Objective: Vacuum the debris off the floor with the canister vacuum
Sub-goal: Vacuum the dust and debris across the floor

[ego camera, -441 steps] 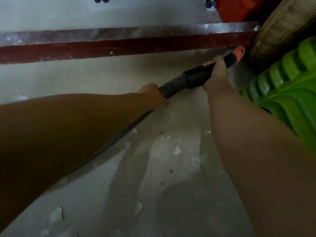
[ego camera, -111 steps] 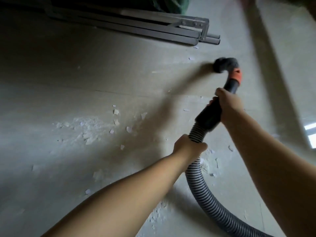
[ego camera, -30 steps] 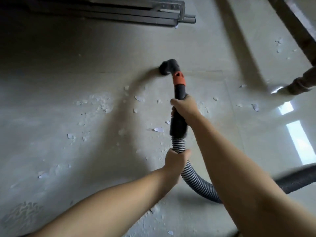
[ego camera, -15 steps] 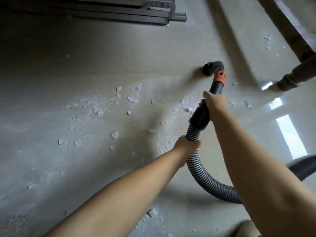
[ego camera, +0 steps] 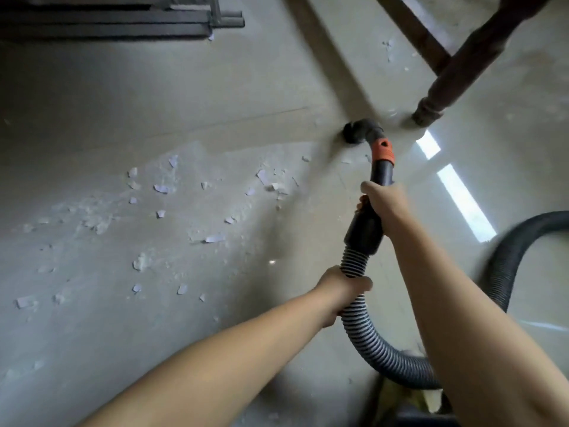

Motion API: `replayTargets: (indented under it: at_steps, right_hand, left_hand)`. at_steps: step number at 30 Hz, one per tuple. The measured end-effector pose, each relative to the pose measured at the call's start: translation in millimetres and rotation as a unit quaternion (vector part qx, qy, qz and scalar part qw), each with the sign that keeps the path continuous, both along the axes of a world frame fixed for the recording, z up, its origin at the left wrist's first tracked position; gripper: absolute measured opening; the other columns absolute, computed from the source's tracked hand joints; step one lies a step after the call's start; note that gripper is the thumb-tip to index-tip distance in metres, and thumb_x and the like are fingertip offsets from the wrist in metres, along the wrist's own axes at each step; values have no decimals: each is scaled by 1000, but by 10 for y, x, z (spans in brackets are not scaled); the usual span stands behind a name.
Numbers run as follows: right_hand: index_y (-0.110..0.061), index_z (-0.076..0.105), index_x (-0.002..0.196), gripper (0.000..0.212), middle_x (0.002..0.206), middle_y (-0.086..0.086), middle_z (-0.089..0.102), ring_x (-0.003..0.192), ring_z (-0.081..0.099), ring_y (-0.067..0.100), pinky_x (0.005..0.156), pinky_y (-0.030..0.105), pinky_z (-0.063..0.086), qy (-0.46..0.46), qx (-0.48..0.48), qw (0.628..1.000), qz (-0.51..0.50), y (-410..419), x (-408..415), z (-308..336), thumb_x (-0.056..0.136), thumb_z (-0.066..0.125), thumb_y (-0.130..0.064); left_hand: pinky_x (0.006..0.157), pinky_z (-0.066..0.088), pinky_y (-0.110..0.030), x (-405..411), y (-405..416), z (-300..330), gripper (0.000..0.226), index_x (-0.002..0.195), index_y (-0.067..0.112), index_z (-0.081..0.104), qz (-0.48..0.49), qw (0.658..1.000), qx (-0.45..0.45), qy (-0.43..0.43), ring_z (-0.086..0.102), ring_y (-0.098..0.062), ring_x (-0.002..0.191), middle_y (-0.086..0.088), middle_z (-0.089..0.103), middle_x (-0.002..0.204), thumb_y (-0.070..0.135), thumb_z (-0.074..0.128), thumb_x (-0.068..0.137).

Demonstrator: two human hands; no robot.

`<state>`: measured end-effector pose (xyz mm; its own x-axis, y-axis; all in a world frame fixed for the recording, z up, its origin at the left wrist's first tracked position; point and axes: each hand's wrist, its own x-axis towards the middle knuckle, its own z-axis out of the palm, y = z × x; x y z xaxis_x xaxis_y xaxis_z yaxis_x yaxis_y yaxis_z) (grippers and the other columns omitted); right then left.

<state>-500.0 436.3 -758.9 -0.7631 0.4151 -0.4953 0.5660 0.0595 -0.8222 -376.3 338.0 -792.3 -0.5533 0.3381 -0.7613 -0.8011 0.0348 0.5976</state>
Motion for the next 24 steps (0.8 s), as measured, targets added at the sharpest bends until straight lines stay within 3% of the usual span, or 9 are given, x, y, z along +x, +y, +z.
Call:
replayTargets:
  at_steps: [2, 5, 10, 12, 14, 16, 19, 21, 24]
  right_hand:
    - [-5, 44, 100, 21, 65, 7, 52, 41, 53, 13, 47, 25, 49, -7, 0, 1000, -29, 149, 0, 6, 82, 56, -3]
    - [-7, 43, 95, 19, 63, 7, 49, 38, 50, 12, 43, 22, 47, -2, -25, 1000, 17, 36, -42, 37, 82, 55, 0]
    - [-9, 44, 87, 16, 59, 7, 51, 43, 51, 18, 51, 32, 50, -26, -48, 965, 255, -298, -44, 90, 80, 56, 0]
    - [-10, 46, 87, 16, 57, 6, 52, 44, 51, 19, 51, 32, 50, -19, -22, 957, 290, -283, 3, 132, 79, 56, -1]
    - [-10, 45, 86, 15, 58, 7, 51, 41, 50, 17, 48, 29, 49, 10, -5, 977, 214, -86, 47, 181, 80, 56, -1]
    - [-10, 43, 86, 16, 59, 6, 48, 39, 49, 15, 46, 27, 48, 31, -22, 997, 74, 229, 90, 217, 81, 55, 0]
    - [-7, 45, 94, 19, 60, 5, 50, 39, 52, 14, 52, 29, 50, -3, -47, 995, -91, 686, 237, 182, 81, 58, -4]
    - [-6, 46, 97, 21, 61, 5, 52, 41, 53, 15, 53, 30, 50, -39, -43, 993, -103, 758, 339, 137, 80, 59, -6]
    - [-9, 44, 88, 16, 60, 7, 49, 43, 50, 17, 52, 31, 50, -40, -36, 998, -28, 473, 437, 140, 82, 58, -2]
  left_hand:
    - [70, 45, -34, -37, 107, 14, 12, 78, 14, 51, 11, 1000, 2, 2, 55, -25, 75, -7, 54, 75, 10, 62, 82]
    - [69, 46, -34, 8, 179, 35, 7, 79, 13, 52, 61, 998, -13, -9, 56, -26, 74, -9, 56, 78, 13, 60, 79]
    - [64, 43, -32, 199, 216, 81, 13, 70, 14, 51, 93, 995, -42, 18, 54, -23, 70, -10, 56, 75, 24, 53, 61]
    - [64, 43, -32, 252, 279, 121, 12, 68, 15, 50, 84, 996, -25, 28, 53, -23, 70, -10, 54, 74, 24, 53, 61]
    - [64, 42, -32, 227, 340, 139, 10, 69, 15, 49, 52, 997, -29, 39, 53, -22, 71, -9, 54, 74, 22, 53, 63]
    - [64, 40, -30, 151, 381, 136, 11, 69, 17, 47, 10, 996, -36, 75, 52, -21, 68, -5, 52, 71, 17, 57, 71]
    - [61, 36, -28, 153, 464, 162, 19, 72, 18, 44, -39, 994, -10, 103, 47, -18, 65, 1, 46, 67, 21, 61, 66]
    - [57, 36, -25, 279, 508, 159, 24, 77, 18, 43, -51, 995, -9, 86, 47, -16, 65, 3, 46, 69, 26, 60, 61]
    - [54, 35, -24, 502, 455, 59, 21, 76, 17, 44, -37, 995, -40, 82, 46, -13, 60, 5, 46, 66, 27, 58, 63]
